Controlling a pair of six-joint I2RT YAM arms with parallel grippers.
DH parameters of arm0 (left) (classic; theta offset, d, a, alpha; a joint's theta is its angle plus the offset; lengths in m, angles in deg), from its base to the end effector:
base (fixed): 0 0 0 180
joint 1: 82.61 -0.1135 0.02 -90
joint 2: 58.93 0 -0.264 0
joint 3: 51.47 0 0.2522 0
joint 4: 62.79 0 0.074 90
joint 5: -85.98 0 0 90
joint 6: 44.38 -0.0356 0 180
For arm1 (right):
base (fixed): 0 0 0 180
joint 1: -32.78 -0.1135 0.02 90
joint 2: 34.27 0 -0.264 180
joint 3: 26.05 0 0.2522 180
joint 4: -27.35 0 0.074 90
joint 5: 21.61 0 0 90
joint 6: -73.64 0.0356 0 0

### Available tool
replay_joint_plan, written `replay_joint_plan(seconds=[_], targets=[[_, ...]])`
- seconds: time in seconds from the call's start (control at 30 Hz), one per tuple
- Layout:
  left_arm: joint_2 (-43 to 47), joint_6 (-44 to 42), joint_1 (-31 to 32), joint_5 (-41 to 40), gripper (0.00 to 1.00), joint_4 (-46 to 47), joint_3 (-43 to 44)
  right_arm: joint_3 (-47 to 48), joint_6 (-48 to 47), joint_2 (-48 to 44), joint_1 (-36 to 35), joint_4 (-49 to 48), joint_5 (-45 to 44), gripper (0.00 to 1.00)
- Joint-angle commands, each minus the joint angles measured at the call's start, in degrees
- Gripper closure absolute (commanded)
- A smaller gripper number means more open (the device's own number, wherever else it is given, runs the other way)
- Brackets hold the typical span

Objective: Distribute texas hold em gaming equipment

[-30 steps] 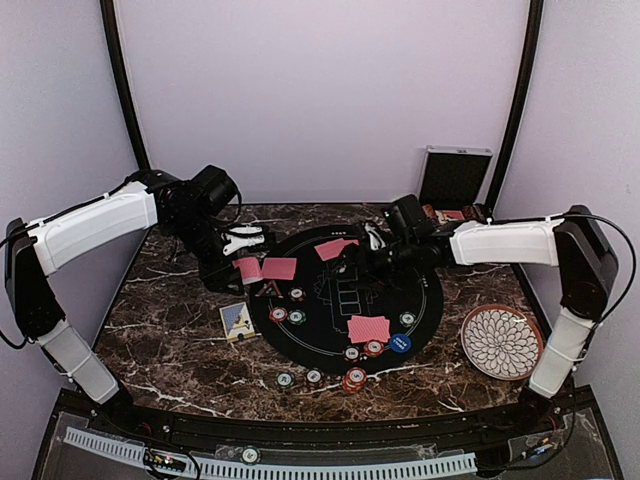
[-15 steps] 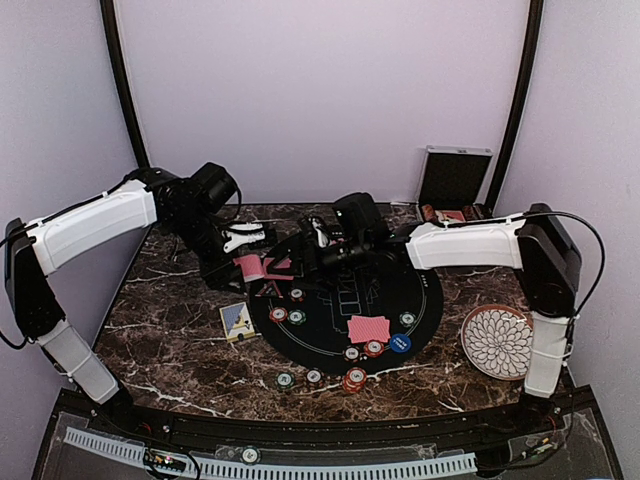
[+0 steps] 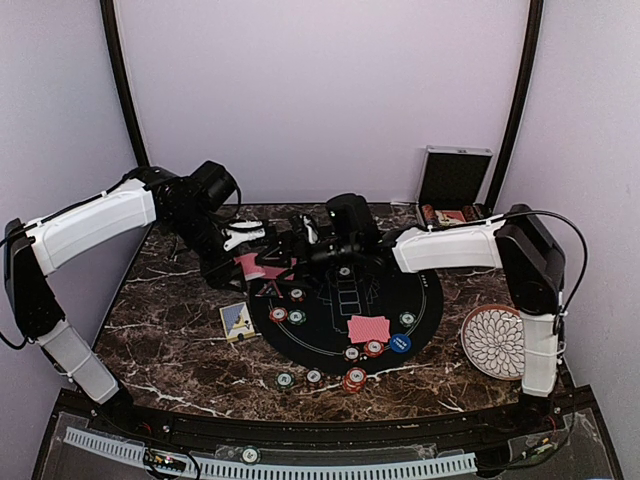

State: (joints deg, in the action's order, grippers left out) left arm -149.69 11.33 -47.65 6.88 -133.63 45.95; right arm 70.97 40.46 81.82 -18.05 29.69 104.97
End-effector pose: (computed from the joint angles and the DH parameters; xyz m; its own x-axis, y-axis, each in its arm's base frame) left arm 0.2596 -0.1897 0.3086 -0.2545 0.8530 -0.4557 0.9363 0.3353 0.1047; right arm 0.2804 0.3778 0.2308 -0.9405 -0.0904 -0.3274 -0.3395 0.2790 0.8983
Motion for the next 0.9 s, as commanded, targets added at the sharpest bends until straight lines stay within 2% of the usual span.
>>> replay_joint_plan(seconds=[0.0,0.1,0.63,0.87], targets=[[2.25,0.18,-0.10,1.12,1.00,-0.53,2.03,3.09,3.78,2.41,-1.62,-6.13,2.97,0.05],[1.97,0.34,-0.08,1.81,1.00,-0.68,2.31,3.05,6.08,3.53,-1.81,-9.07,3.65,0.08],[1.53,0.19,-0.07,2.11,1.00,-0.88,2.04,9.37,17.17,12.36,-3.13,-19.54,7.05,0.10],[1.82,-0.09,-0.11,1.60,1.00,-0.94,1.65,8.89,15.47,12.73,-2.43,-14.75,5.15,0.19]])
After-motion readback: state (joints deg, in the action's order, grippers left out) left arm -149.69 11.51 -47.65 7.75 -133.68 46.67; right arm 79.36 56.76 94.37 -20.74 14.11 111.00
